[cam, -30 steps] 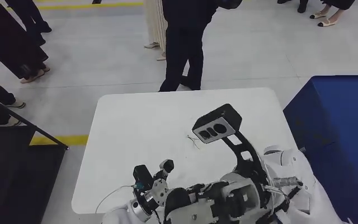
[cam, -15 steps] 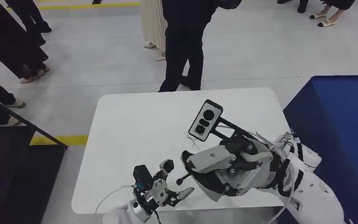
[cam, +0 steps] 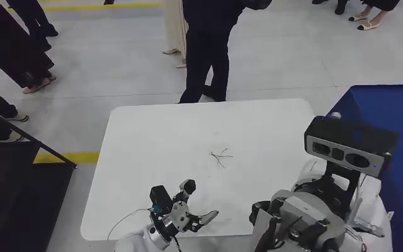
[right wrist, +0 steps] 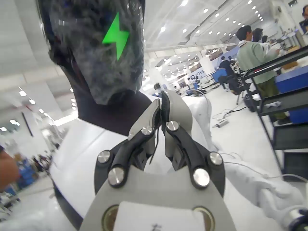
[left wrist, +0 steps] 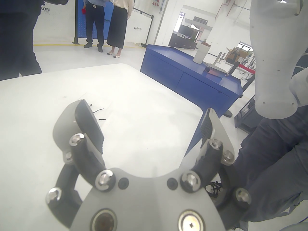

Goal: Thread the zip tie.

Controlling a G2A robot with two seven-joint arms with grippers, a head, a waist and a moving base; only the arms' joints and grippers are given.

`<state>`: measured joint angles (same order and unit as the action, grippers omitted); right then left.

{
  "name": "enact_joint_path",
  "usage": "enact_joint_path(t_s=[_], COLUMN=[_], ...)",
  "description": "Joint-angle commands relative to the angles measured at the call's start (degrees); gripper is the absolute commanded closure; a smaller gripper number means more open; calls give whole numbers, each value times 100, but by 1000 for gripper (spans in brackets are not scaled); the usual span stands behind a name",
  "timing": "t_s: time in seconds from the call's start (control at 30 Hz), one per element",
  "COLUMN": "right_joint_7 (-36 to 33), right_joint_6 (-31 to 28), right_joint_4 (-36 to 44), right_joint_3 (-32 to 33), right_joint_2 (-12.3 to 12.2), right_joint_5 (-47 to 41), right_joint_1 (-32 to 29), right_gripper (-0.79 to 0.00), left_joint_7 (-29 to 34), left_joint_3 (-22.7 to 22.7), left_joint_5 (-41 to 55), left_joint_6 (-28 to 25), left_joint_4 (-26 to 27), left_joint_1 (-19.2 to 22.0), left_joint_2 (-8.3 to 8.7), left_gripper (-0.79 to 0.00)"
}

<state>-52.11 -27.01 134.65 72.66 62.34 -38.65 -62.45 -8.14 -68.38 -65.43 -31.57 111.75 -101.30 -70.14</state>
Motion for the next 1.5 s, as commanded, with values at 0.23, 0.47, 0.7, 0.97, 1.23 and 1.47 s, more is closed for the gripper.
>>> enact_joint_path(t_s=[0.23,0.47,0.7,0.97,1.23,1.47], right_joint_7=[198,499,920,201,-417,-417], right_joint_6=[-797,266,2419,3342,3816,3816], right_joint_4=[0,0,-940,-3285,-4087,-4087], right_joint_3=[405,-127,267,1143,1464,1464], right_joint_2=[24,34,-29,-157,-281,-281], right_joint_5=[995,749,416,-111,248,248], right_joint_1=[196,-120,-366,-332,-540,-540], right_gripper=[0,0,0,0,0,0], left_joint_7=[0,0,0,0,0,0], left_joint_3=[0,0,0,0,0,0], left_joint_5=[0,0,0,0,0,0], left_joint_6=[0,0,0,0,0,0], left_joint_4=[0,0,0,0,0,0], left_joint_1=[0,0,0,0,0,0], left_joint_2=[0,0,0,0,0,0], left_gripper=[-785,-785,-785,-785,-785,-785])
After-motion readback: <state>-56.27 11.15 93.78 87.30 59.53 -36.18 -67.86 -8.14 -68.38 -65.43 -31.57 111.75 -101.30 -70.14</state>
